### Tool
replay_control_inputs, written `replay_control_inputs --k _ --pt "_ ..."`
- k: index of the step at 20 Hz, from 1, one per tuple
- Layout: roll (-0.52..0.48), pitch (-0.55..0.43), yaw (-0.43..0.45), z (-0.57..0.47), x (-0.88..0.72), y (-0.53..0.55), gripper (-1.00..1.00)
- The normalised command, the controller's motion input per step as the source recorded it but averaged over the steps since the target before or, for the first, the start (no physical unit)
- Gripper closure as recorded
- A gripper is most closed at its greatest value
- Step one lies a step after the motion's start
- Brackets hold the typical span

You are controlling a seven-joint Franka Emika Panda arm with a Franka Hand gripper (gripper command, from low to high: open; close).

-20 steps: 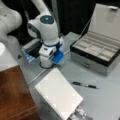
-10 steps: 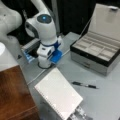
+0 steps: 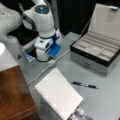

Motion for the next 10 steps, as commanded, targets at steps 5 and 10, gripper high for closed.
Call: replay_control_inputs --k 5,10 --pt "0.093 -0.308 -0.089 -0.03 -0.55 -0.05 1.00" --pt "0.056 -0.231 -0.140 0.08 -0.44 -0.02 1.00"
